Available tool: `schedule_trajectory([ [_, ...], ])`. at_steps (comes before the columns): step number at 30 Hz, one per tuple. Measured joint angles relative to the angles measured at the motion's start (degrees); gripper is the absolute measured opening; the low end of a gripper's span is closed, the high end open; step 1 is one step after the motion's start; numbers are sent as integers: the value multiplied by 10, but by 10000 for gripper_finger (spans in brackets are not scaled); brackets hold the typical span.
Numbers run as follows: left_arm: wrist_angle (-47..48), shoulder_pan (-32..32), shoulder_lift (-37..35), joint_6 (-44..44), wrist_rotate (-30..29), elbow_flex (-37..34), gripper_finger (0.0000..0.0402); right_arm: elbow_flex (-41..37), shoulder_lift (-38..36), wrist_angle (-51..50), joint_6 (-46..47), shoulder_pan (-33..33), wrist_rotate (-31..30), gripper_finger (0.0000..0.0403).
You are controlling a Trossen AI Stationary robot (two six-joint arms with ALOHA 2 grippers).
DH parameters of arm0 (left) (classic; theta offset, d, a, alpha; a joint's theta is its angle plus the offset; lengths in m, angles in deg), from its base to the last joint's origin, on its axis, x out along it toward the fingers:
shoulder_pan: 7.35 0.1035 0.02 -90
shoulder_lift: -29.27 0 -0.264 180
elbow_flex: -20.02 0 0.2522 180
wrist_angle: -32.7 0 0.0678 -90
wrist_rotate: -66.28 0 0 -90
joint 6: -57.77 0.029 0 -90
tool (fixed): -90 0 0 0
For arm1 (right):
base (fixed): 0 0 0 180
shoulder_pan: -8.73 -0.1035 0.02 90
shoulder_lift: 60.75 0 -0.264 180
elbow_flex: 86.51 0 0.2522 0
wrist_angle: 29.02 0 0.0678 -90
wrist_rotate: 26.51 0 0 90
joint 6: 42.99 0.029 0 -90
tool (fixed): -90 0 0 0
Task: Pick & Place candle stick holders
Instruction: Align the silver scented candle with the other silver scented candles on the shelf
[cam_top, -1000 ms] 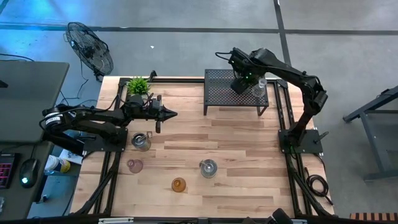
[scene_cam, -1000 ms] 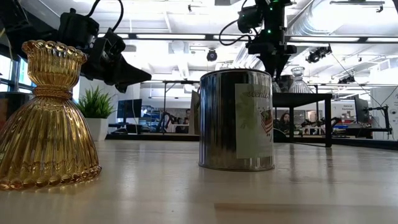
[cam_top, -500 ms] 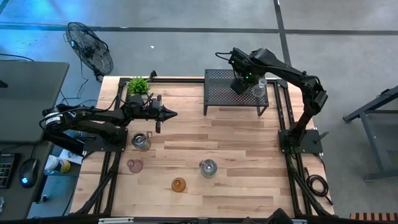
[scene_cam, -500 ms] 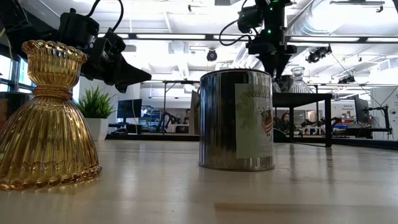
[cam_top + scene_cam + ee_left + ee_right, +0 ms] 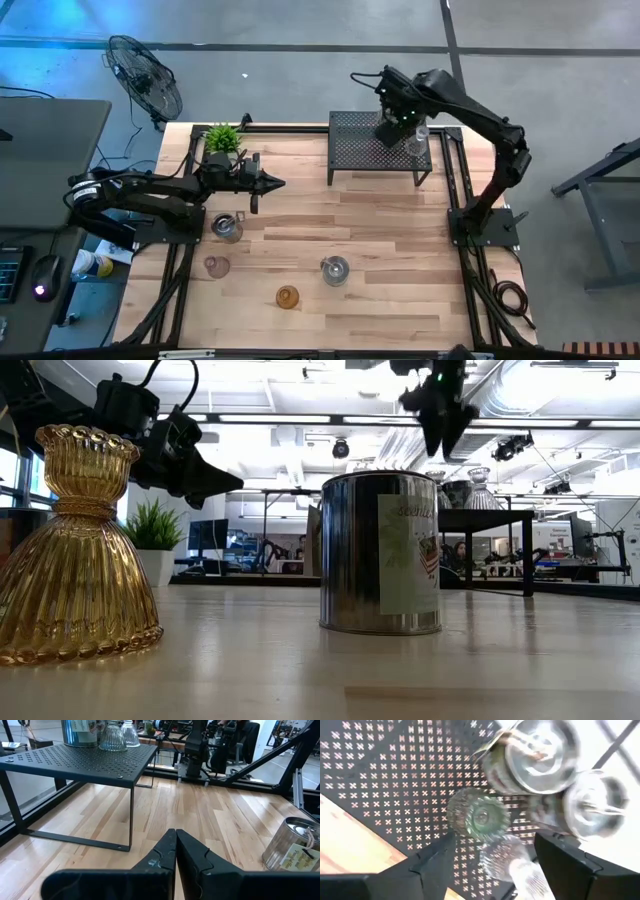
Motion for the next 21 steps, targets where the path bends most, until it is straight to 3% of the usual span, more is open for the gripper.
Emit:
schedule_trajectory([
  [4,0,0,0,0,0,0,4,14,-39,-7,4,-41,-39,225],
  [6,5,0,0,-4,-11,0,4,-14,-76,42,3,-73,-37,190],
  [9,26,0,0,-5,-33,0,4,-98,-140,144,4,-126,-28,126],
  [14,30,0,-1,-6,-46,0,4,-304,-247,391,1,-212,-28,21],
  [16,32,0,-10,-6,-39,2,4,-385,-284,491,1,-239,-26,7],
  [21,95,0,-33,-6,-35,41,4,-561,-348,727,-12,-303,-51,23],
])
